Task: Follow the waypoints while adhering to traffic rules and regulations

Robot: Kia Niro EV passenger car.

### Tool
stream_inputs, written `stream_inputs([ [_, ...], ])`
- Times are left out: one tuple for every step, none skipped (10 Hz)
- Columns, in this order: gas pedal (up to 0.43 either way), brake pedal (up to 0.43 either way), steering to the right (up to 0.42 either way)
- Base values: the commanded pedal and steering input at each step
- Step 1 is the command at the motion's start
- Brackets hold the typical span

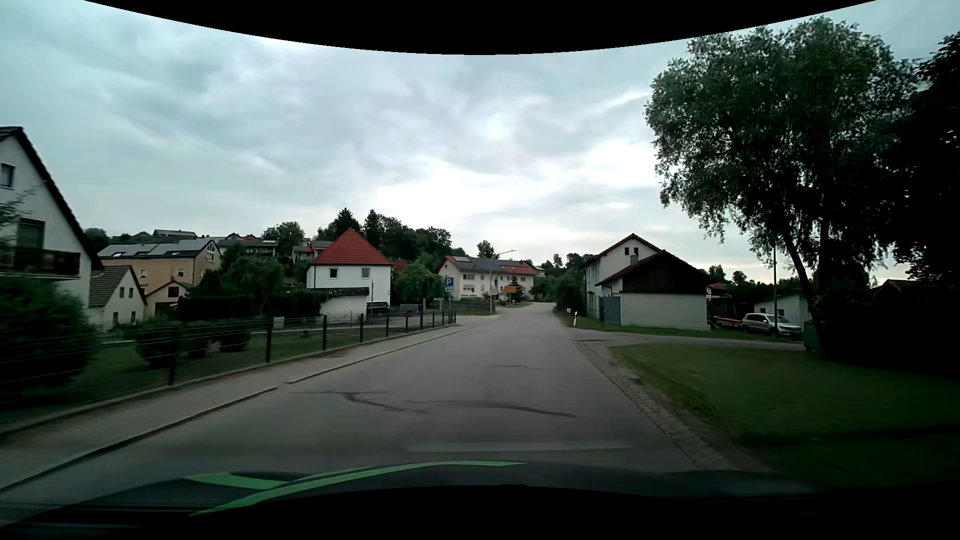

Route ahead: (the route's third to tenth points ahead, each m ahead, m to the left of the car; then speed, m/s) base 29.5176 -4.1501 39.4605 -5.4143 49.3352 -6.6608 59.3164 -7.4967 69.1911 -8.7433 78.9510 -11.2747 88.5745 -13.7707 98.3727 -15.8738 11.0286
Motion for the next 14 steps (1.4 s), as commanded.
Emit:
stream_inputs([
  [0.118,0.000,0.068],
  [0.118,0.000,0.066],
  [0.118,0.000,0.061],
  [0.118,0.000,0.052],
  [0.118,0.000,0.046],
  [0.130,0.000,0.039],
  [0.130,0.000,0.035],
  [0.130,0.000,0.031],
  [0.130,0.000,0.028],
  [0.130,0.000,0.026],
  [0.130,0.000,0.022],
  [0.130,0.000,0.018],
  [0.130,0.000,0.012],
  [0.130,0.000,0.009],
])
